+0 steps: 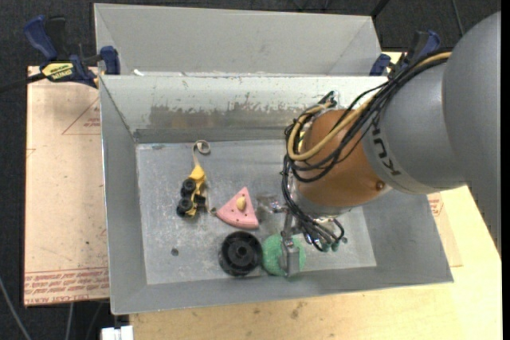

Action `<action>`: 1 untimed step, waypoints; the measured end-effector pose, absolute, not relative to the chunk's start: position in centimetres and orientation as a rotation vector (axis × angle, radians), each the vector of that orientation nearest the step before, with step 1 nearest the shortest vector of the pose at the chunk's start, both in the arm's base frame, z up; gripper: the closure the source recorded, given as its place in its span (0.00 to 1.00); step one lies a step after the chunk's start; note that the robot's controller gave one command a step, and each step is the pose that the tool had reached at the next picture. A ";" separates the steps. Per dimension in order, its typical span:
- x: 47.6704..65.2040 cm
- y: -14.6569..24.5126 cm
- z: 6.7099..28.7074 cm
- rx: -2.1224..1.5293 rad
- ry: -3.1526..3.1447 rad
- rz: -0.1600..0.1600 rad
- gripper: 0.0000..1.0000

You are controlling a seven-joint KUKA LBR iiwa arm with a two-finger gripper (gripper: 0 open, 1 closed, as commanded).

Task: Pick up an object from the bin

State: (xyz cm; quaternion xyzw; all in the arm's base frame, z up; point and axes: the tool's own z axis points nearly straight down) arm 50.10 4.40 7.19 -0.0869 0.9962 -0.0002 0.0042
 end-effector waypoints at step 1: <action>49.7 8.2 7.1 0.051 3.136 -0.002 0.00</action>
Offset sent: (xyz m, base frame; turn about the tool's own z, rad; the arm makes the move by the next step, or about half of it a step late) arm -0.0106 0.0361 0.0005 -0.0456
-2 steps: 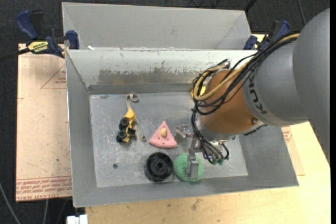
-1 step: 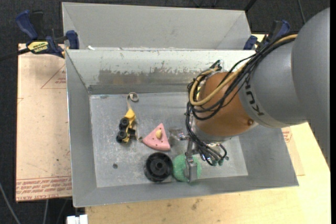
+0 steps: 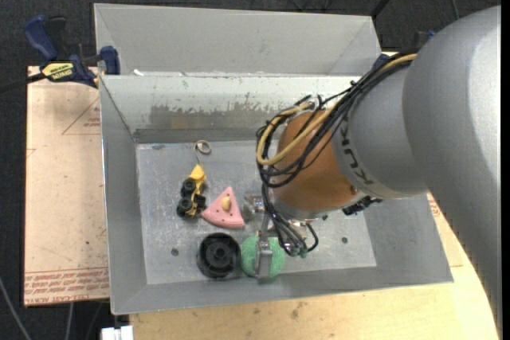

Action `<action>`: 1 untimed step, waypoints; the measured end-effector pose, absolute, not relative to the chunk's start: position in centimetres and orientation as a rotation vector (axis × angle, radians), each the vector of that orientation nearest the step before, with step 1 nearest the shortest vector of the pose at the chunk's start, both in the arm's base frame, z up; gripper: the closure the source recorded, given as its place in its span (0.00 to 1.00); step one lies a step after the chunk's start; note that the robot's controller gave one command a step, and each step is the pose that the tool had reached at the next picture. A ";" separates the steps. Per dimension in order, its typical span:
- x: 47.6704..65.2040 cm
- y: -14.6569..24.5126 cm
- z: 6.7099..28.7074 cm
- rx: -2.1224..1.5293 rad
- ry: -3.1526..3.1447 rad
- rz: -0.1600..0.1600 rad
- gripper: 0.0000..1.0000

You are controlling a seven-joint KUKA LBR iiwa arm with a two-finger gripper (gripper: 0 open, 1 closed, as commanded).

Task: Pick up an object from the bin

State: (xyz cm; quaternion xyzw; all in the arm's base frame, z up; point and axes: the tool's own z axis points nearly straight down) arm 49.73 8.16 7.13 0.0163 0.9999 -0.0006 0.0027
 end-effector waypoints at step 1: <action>49.4 13.5 7.3 -0.004 3.145 0.006 1.00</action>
Offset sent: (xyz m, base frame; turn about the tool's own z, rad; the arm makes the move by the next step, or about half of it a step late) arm 0.0000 0.0000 0.0000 0.0000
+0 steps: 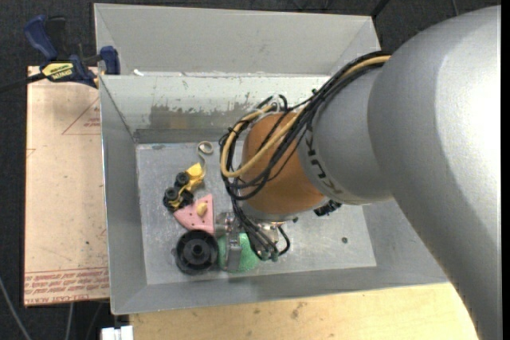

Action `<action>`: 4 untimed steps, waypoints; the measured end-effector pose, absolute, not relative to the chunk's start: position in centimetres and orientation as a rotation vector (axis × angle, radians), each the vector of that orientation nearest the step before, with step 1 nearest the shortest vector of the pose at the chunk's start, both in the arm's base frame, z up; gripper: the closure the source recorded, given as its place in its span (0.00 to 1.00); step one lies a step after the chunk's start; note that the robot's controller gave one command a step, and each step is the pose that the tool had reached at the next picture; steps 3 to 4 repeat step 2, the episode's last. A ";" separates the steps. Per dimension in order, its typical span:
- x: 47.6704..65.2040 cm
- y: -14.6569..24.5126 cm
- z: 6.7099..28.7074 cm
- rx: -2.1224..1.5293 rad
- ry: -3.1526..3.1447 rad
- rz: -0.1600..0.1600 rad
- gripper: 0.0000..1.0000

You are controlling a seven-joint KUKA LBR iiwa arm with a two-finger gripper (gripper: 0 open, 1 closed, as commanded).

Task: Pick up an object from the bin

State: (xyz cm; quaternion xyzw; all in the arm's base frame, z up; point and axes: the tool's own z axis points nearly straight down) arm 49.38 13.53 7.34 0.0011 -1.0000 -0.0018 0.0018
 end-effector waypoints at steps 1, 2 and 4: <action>49.4 13.1 7.4 0.042 -3.141 -0.011 1.00; 48.5 7.0 20.5 0.051 -3.143 -0.001 1.00; 48.5 7.0 20.5 0.051 -3.143 -0.001 1.00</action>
Offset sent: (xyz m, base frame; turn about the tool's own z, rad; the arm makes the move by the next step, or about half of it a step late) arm -0.0097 -0.0658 0.1323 -0.0303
